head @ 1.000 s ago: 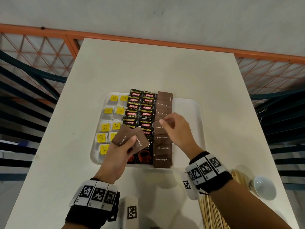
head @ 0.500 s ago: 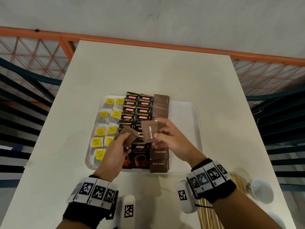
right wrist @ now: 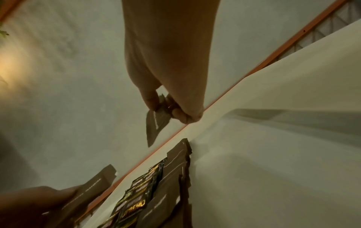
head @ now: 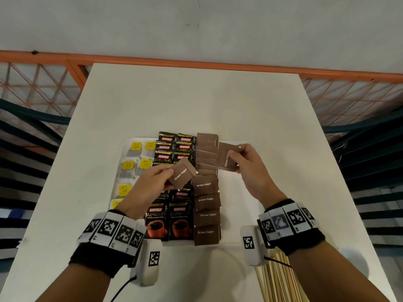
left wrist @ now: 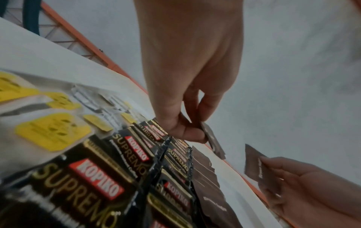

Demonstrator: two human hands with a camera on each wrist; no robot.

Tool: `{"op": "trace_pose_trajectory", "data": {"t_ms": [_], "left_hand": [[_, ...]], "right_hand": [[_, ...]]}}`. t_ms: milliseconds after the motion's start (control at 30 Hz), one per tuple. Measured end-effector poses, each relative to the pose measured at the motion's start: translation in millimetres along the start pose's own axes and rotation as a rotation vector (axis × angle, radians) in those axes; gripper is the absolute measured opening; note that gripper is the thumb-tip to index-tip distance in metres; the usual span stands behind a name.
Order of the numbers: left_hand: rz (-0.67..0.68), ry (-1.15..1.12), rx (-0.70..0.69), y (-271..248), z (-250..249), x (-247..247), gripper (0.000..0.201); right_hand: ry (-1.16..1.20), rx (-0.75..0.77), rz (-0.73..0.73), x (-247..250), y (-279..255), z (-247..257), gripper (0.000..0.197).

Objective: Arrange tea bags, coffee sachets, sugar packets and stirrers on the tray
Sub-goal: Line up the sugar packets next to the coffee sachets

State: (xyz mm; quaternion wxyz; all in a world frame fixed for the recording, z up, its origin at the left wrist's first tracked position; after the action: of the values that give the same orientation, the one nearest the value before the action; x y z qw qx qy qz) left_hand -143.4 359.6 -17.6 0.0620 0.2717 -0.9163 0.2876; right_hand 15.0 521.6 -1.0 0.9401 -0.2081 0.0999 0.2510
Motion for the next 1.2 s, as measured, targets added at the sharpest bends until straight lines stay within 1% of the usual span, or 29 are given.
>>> {"op": "trace_pose_trajectory", "data": {"t_ms": [67, 167, 267, 333, 367, 433, 533, 600, 733, 867, 1067, 1133, 1200], "left_hand": [[0.011, 0.108, -0.076, 4.9, -7.8, 0.6, 0.02], [-0.047, 0.236, -0.192, 12.3, -21.3, 4.6, 0.017], [-0.122, 0.361, -0.277, 19.8, -33.4, 3.2, 0.01], [-0.131, 0.406, -0.31, 24.2, -40.0, -3.5, 0.009], [-0.121, 0.41, -0.316, 27.0, -41.7, -8.2, 0.01], [-0.087, 0.419, -0.316, 32.2, -42.6, -19.2, 0.011], [-0.045, 0.473, -0.329, 38.0, -40.4, -33.7, 0.014], [-0.054, 0.517, -0.337, 41.5, -38.4, -37.4, 0.016], [-0.107, 0.609, -0.349, 46.6, -33.0, -36.6, 0.021], [-0.134, 0.583, -0.364, 46.4, -29.5, -34.5, 0.021], [-0.218, 0.518, -0.395, 28.9, -30.1, -10.6, 0.015], [-0.229, 0.493, -0.364, 19.2, -24.1, 2.3, 0.014], [-0.23, 0.472, -0.337, 6.6, -16.2, 14.5, 0.014]], "right_hand": [[-0.075, 0.016, 0.002, 3.1, 7.9, 1.2, 0.019], [-0.236, 0.029, 0.008, 4.8, 16.2, 5.8, 0.035], [-0.248, 0.012, 0.022, 4.0, 22.7, 7.8, 0.043], [-0.246, -0.002, 0.036, 2.3, 26.4, 6.7, 0.048], [-0.241, -0.011, 0.04, 1.8, 28.2, 5.4, 0.048], [-0.23, -0.018, 0.035, 2.5, 31.4, 3.5, 0.042], [-0.284, 0.027, -0.01, 7.6, 36.1, 3.2, 0.022], [-0.326, 0.058, -0.029, 10.6, 38.7, 3.1, 0.013], [-0.295, 0.055, -0.021, 10.0, 42.7, -1.3, 0.017], [-0.314, 0.055, 0.012, -0.9, 46.6, -6.5, 0.01], [-0.497, -0.016, 0.075, -16.6, 60.8, -21.5, 0.011], [-0.584, 0.0, 0.08, -18.4, 62.6, -24.0, 0.009], [-0.657, 0.044, 0.081, -20.0, 63.0, -23.9, 0.013]]}}
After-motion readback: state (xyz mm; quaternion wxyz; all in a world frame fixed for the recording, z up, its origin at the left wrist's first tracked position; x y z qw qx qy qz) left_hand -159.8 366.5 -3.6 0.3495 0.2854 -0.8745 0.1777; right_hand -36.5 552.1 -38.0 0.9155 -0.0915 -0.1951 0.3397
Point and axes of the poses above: each hand's wrist, its own y-axis towards the middle knuckle, its own x-axis out of the back of the hand, z = x × y, the point moved 7 cm from there along y, towards the middle knuckle, and after that the axes turned 14 degrees about y, right-handed, at the moved point
